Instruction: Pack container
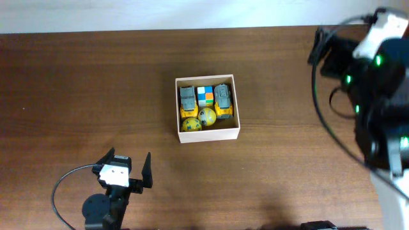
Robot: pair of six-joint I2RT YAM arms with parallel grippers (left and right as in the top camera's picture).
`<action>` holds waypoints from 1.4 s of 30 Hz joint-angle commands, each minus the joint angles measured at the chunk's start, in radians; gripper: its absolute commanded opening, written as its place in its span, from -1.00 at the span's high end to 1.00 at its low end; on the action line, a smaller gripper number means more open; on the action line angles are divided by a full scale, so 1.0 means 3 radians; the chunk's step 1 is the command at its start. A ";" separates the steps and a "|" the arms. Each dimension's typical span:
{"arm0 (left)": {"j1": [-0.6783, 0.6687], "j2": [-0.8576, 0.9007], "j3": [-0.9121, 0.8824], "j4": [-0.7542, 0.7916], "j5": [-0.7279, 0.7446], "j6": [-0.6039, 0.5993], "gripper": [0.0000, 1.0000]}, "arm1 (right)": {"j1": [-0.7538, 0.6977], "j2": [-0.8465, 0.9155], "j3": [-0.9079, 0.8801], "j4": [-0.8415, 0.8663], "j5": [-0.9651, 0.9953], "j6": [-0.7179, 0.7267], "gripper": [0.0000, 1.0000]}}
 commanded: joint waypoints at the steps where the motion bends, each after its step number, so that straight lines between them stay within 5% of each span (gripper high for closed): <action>1: 0.0020 -0.0034 -0.0024 0.0011 0.0057 0.0052 -0.98 | 0.0018 -0.0352 -0.0460 0.0165 -0.0303 -0.0256 -0.98; 25: 0.0019 -0.0034 -0.0023 0.0011 0.0057 0.0052 -0.98 | -0.0170 -0.3836 -0.4242 0.1385 -0.0900 -0.0290 -0.98; 42: 0.0020 -0.0034 -0.0023 0.0010 0.0057 0.0052 -0.98 | -0.0158 -0.3892 -0.4687 0.1307 -0.0893 -0.0294 -0.98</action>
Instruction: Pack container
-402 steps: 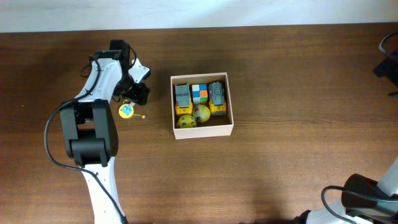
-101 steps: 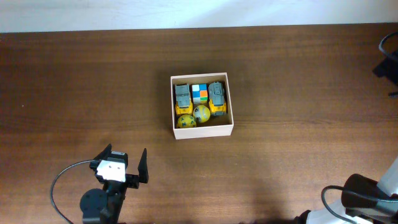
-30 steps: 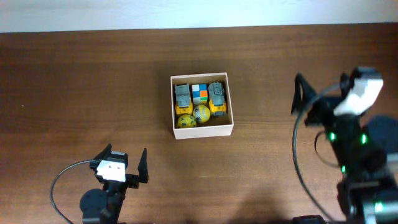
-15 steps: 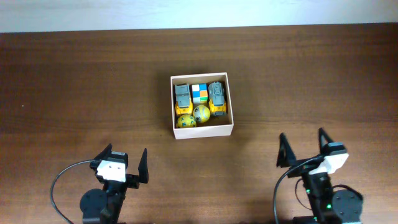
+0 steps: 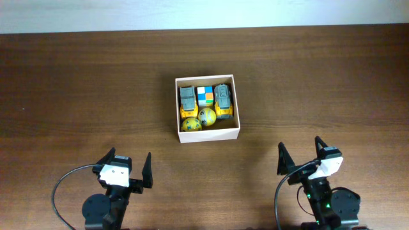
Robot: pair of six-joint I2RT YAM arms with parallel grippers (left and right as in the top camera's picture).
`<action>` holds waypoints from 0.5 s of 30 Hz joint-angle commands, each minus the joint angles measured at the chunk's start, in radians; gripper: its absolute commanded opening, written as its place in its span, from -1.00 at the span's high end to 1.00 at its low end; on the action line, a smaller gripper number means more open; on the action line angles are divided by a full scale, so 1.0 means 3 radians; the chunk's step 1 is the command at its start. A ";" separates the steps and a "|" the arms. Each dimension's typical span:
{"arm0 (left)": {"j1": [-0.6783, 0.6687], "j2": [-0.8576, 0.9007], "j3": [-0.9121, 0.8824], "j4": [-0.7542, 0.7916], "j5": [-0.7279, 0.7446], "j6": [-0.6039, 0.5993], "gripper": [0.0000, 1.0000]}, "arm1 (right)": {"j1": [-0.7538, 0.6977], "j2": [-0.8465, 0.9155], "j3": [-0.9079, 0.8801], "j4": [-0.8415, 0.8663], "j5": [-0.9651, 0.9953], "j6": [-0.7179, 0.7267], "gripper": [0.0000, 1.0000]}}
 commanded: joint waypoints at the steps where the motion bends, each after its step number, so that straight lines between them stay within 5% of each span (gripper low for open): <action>1: 0.0020 -0.0025 -0.0022 0.0010 0.0036 0.0052 -0.98 | -0.0011 -0.0041 -0.0161 -0.0011 0.0029 -0.0027 -0.98; 15: 0.0019 -0.0025 -0.0022 0.0010 0.0036 0.0052 -0.98 | -0.0009 -0.0041 -0.0215 0.0001 0.0163 -0.0252 -0.98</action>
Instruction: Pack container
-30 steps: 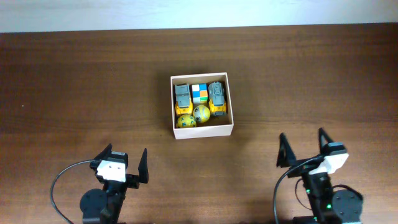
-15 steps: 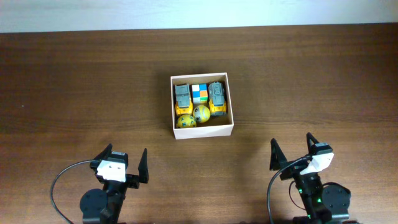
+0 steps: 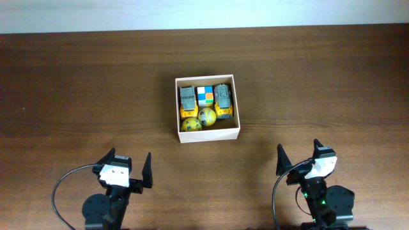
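An open white box (image 3: 208,135) sits at the middle of the brown table. Inside it lie two yellow toy trucks (image 3: 187,99) (image 3: 223,99), a colourful puzzle cube (image 3: 204,96) between them, and two yellow balls (image 3: 191,124) (image 3: 206,117) in front. My left gripper (image 3: 125,165) rests open near the front left edge, far from the box. My right gripper (image 3: 299,156) rests open near the front right edge, also apart from the box. Neither holds anything.
The table's far edge (image 3: 204,29) meets a pale wall strip at the top. Black cables (image 3: 64,185) loop beside each arm base at the front.
My right arm has shifted slightly to the left and down at the front right. The box, its contents and my left arm are unchanged.
First my right arm stood raised at the far right edge of the view, with the box full. Then it sat folded at the front right with its gripper open. Now it rests there, barely shifted. My left arm stayed still throughout.
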Robot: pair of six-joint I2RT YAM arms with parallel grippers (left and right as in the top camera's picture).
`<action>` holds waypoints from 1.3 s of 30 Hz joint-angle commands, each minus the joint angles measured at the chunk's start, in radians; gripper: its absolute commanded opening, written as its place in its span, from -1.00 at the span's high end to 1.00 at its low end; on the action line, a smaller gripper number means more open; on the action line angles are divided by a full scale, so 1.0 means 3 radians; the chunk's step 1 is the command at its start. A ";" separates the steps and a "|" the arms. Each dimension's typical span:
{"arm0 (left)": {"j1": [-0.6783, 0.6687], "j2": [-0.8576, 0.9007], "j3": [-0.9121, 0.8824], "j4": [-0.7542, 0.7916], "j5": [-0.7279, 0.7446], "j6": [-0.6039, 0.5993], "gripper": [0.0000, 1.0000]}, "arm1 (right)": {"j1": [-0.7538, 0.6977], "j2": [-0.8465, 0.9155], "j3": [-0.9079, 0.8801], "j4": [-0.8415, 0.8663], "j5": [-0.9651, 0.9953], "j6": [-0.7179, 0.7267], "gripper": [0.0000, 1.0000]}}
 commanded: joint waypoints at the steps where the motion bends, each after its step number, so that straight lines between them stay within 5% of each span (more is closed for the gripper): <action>1: 0.0019 -0.0025 -0.0022 0.0010 0.0034 0.0052 -0.98 | -0.0008 -0.0037 -0.0029 -0.0001 0.0050 -0.0057 -0.98; 10: 0.0019 -0.0025 -0.0022 0.0010 0.0034 0.0053 -0.98 | -0.0009 -0.0037 -0.0031 0.0000 -0.0076 -0.0570 -0.98; 39: 0.0019 -0.0025 -0.0020 0.0010 0.0034 0.0052 -0.98 | -0.0011 -0.0037 -0.0029 0.0004 -0.0064 -0.0526 -0.98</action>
